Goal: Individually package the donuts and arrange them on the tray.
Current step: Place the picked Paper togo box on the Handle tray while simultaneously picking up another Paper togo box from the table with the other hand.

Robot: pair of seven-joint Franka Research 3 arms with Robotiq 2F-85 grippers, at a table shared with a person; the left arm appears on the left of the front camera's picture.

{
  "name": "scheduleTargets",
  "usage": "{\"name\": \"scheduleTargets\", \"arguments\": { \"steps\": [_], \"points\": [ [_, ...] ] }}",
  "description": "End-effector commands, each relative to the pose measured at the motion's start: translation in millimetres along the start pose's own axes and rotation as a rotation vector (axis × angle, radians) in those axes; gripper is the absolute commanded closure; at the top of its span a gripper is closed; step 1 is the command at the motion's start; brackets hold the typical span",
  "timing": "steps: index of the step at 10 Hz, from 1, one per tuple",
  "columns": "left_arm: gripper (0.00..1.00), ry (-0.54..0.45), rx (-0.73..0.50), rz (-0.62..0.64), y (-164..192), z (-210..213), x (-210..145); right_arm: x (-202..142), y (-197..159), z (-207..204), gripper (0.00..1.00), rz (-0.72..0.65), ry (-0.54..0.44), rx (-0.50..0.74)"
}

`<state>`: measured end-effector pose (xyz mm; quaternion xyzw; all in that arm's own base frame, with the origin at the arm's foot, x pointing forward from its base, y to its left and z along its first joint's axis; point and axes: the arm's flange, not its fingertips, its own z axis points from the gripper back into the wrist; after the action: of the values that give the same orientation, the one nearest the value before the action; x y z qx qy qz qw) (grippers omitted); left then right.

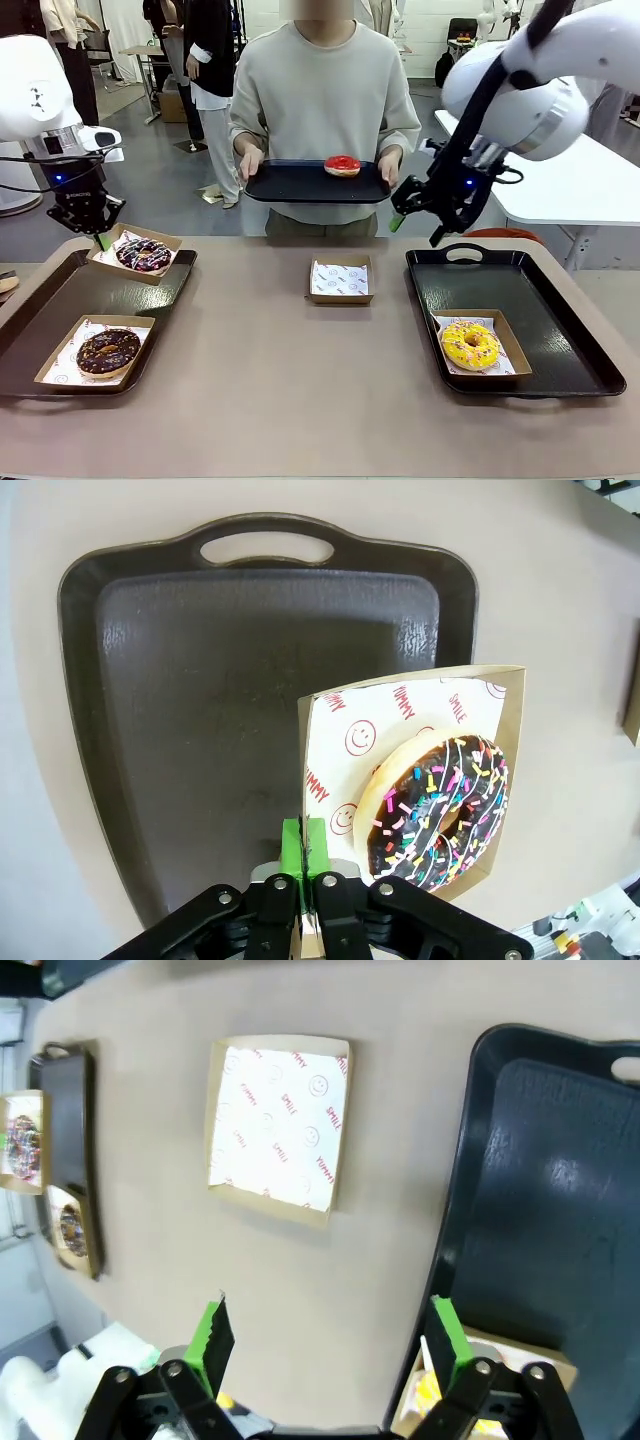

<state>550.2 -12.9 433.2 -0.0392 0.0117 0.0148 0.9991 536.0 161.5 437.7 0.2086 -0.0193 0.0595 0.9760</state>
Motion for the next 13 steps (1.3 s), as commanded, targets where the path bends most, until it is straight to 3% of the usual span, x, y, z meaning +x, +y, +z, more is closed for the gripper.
{"name": "scheduleTargets", "arguments": {
  "steps": [1, 6, 13],
  "points": [
    [0.99, 0.013, 0.032, -0.040, 10.2, -7.7, -2.4, 31.7, 23.6, -20.5, 0.00, -0.004, 0.010, -0.126],
    [0.99, 0.038, 0.017, -0.068, 18.9, -38.0, 3.7, 73.1, 54.1, -72.4, 0.00, -0.051, 0.044, -0.234],
    [0.99, 0.025, -0.022, -0.078, 18.5, -54.9, 13.8, 57.0, 42.9, -132.0, 0.00, -0.043, 0.053, -0.299]
  ]
}}
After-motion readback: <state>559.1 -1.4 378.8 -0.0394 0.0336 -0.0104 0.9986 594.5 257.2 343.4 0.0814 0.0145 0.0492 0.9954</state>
